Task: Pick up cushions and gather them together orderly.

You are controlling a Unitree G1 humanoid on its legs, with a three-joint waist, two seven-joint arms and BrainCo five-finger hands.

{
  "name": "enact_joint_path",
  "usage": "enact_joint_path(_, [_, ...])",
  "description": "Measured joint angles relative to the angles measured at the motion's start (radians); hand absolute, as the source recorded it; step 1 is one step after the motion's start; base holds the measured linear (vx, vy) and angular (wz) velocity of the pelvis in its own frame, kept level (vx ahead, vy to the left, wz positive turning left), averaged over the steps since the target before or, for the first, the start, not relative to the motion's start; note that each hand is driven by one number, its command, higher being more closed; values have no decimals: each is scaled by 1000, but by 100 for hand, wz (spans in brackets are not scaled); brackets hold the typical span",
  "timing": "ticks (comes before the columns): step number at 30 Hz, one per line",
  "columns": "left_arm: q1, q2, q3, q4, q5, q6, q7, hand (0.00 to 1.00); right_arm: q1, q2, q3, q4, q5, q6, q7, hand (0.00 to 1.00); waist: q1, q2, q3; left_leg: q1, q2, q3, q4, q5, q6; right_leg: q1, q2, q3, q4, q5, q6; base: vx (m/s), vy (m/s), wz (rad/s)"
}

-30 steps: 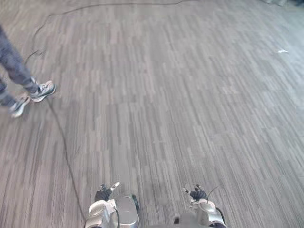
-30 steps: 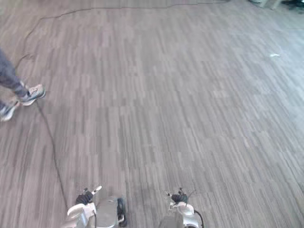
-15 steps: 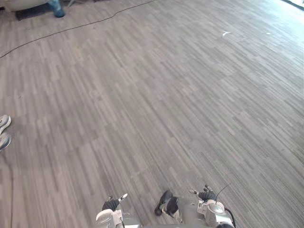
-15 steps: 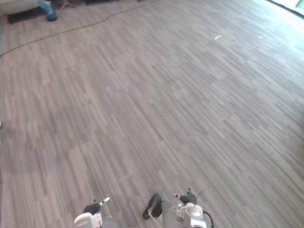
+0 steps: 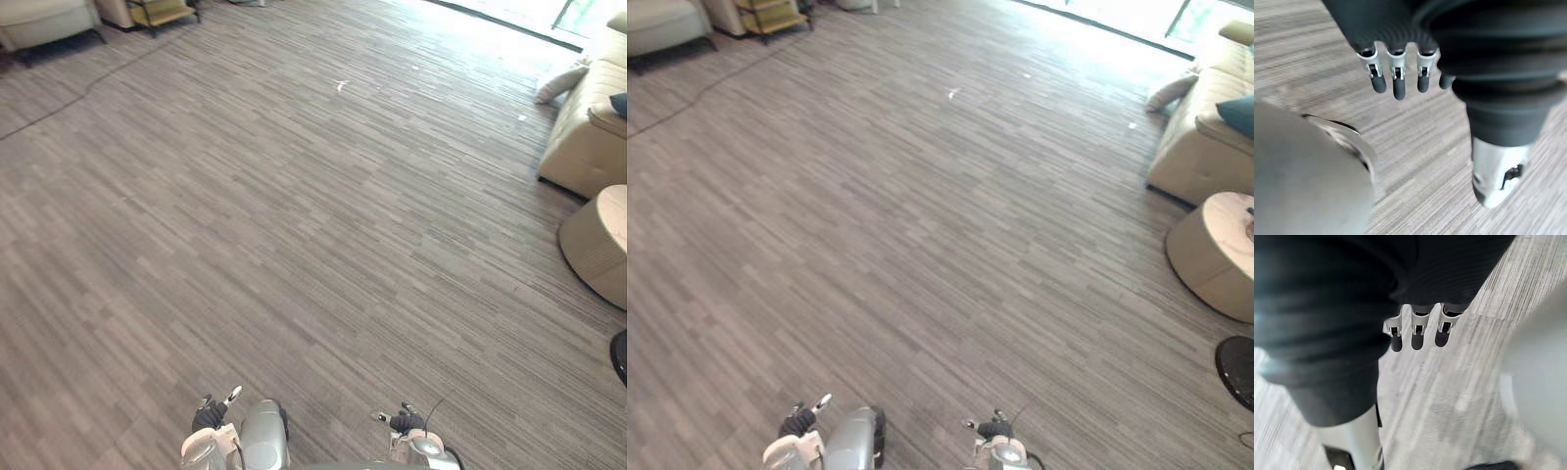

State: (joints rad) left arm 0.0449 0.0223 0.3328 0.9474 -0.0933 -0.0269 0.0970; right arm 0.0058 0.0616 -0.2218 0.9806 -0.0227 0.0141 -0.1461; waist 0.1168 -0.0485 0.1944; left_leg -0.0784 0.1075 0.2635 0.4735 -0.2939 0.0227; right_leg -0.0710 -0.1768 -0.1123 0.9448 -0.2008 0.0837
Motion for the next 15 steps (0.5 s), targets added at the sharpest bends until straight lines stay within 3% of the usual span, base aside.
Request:
enact_joint_path(1, [-1, -1, -23, 12, 5, 6, 1, 0, 1, 1, 4, -22, 0, -8, 5, 0, -17, 14, 8, 77, -1, 4, -30, -27, 1, -60, -22, -41, 106, -13, -16, 466, 101, -12])
enact_joint_path(2, [-2, -3, -43, 16, 6, 9, 2, 0, 0, 1, 6, -27, 0, -12, 10, 0, -23, 13, 6, 125, 0, 5, -66, -40, -3, -99, -30, -87, 105, -25, -27, 459, 83, -2])
enact_joint_path(4, [-16, 3, -53, 18, 12, 10, 2, 0, -6, 1, 8, -33, 0, -19, 13, 0, -26, 6, 8, 193, 2, 10, -128, -54, -20, -182, -39, -172, 20, -31, -26, 462, 35, -6])
enact_joint_path(5, [-15, 5, -55, 29, 13, 12, 6, 0, -15, -4, 5, -33, -1, -24, 12, 0, -31, 4, 9, 250, 2, 24, -186, -54, -21, -236, -36, -238, -118, -36, -41, 583, 8, -15])
enact_joint_path(7, [-14, 6, -66, 45, 17, 13, 8, 0, -33, -14, -4, -28, -5, -21, 13, 0, -52, 10, 11, 333, -2, 38, -280, -57, -27, -270, 13, -285, -459, 44, -41, 555, -32, 3])
enact_joint_path(9, [-8, 8, -80, 48, 34, 13, 7, 0, -37, -19, -8, -26, -6, -20, 13, 0, -63, 9, 11, 406, -18, 26, -325, -74, -56, -278, 44, -261, -631, 128, -53, 553, -96, 30])
enact_joint_path(10, [-5, -4, -80, 56, 42, 13, 6, 0, -39, -28, -10, -30, -10, -18, 16, 0, -70, 14, 9, 458, -11, 4, -329, -81, -65, -272, 54, -220, -585, 231, -137, 703, -144, 26])
enact_joint_path(11, [-5, -11, -79, 60, 45, 13, 6, 0, -39, -29, -11, -33, -13, -18, 17, 0, -70, 24, 9, 467, -5, -6, -322, -80, -64, -277, 54, -218, -543, 213, -142, 842, -192, 35])
enact_joint_path(12, [-4, -32, -80, 64, 57, 12, 4, 0, -41, -42, -17, -43, -18, -17, 18, 0, -73, 59, 1, 450, 30, -54, -239, -79, -66, -282, 57, -241, -449, 117, -141, 678, -207, 41])
enact_joint_path(13, [-6, -43, -78, 62, 73, 13, -1, 0, -39, -43, -47, -56, -18, -14, 18, 0, -81, 85, -3, 370, 74, -120, -36, -66, -78, -263, 61, -277, -399, 45, -153, 661, -230, 41])
enact_joint_path(14, [-10, -43, -77, 61, 74, 14, -2, 0, -39, -43, -51, -59, -18, -12, 18, 0, -82, 93, -2, 338, 87, -139, 37, -50, -87, -253, 67, -285, -394, 30, -157, 654, -247, 19])
enact_joint_path(15, [-12, -49, -61, 49, 73, 19, -5, 0, -40, -47, -49, -63, -17, -8, 17, 0, -81, 120, 11, 224, 134, -185, 311, 69, -121, -198, 105, -285, -406, -12, -163, 643, -171, -17])
